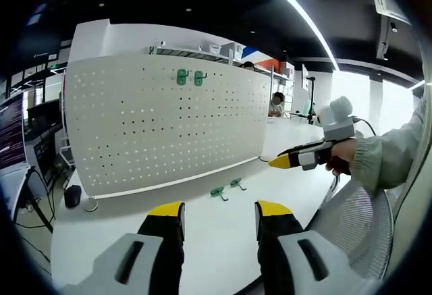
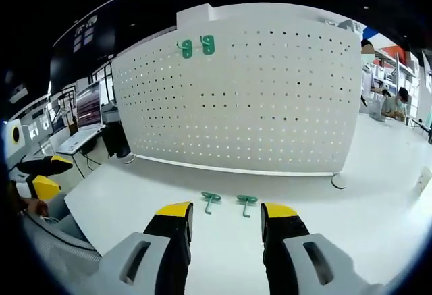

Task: Insert the hook assembly into the mounting plate slot until the hook locks in place.

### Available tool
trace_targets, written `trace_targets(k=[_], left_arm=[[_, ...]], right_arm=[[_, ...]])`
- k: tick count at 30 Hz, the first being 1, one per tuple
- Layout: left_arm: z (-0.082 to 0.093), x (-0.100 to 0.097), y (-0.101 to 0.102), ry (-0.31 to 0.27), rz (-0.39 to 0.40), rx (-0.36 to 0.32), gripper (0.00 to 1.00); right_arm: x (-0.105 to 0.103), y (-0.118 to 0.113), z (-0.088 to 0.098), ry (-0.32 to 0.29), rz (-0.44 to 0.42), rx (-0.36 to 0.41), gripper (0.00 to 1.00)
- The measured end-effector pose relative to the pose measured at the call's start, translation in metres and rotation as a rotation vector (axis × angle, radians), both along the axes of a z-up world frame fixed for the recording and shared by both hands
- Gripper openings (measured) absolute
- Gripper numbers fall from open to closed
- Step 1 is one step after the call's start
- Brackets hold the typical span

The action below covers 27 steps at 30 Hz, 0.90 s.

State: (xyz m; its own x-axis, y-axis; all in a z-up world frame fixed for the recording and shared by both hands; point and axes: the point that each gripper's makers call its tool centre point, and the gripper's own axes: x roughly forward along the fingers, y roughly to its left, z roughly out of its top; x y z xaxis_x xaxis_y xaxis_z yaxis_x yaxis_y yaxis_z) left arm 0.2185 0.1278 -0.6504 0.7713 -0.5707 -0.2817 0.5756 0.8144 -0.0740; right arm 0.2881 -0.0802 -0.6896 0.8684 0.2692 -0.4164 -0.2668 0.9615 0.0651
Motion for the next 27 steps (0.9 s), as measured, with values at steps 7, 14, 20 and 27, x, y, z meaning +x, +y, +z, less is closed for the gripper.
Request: trace_targets(k=[7,14,20,27], left_arm=[[0.0,0.002,-0.011,0.001,-0.021,0.007,0.43],[-0.001,0.004,-0.015,0.002,-0.029,0.009,0.43],[-0.002,0.006,-0.019,0.004,-0.038,0.014,0.43],[-0.003,0.006,-0.023,0.006,-0.053,0.019,0.43]], right_arm=[[-0.008,-0.001,0.005,-0.003,0.018,0.008,0.39],[-0.017,-0.001,0.013,-0.004,0.037,0.027,0.39],[-0.028,-0.002,0.014,-0.002,0.048,0.034,0.39],[-0.041,-0.004,0.019,-0.026,0.057,0.014,0.39]])
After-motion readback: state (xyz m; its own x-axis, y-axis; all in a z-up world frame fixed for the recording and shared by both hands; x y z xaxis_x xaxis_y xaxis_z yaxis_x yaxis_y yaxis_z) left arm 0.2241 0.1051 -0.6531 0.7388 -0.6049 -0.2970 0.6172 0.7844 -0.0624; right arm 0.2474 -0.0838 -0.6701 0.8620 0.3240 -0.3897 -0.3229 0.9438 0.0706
